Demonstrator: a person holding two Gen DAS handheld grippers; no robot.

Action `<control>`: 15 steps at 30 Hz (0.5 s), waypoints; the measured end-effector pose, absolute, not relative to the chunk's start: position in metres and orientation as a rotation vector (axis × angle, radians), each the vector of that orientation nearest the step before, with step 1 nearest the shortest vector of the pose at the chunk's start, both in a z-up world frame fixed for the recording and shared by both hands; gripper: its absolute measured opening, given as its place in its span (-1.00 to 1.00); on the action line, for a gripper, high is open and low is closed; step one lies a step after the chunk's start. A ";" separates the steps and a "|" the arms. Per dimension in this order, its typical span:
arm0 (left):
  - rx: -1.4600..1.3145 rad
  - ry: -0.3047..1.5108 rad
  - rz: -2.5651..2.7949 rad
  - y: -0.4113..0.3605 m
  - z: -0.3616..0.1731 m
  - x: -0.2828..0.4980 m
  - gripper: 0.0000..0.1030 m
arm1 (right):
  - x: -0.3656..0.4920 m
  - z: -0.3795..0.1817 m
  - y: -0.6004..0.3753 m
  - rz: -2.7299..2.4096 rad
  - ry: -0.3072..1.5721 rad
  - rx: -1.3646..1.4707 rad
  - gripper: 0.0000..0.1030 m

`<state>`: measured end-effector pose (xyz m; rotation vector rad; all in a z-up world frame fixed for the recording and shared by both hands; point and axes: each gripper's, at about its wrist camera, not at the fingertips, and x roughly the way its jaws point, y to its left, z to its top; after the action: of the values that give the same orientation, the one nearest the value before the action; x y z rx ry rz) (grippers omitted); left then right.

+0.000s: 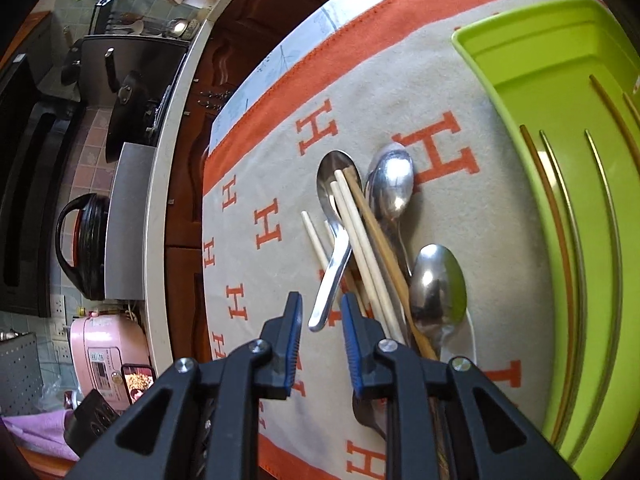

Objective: Organize utensils
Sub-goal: 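Roll the right tool and close it on a steel spoon's handle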

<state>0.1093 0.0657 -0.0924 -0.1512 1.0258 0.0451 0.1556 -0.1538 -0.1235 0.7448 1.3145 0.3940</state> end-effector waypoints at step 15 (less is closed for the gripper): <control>-0.187 1.062 0.047 0.078 -0.111 0.117 -0.05 | 0.179 -0.147 -0.141 0.376 1.298 0.805 -0.85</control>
<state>0.1172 0.0779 -0.1105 -0.1874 1.0621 0.0474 0.1792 -0.1409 -0.1468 0.8048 1.2984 0.3761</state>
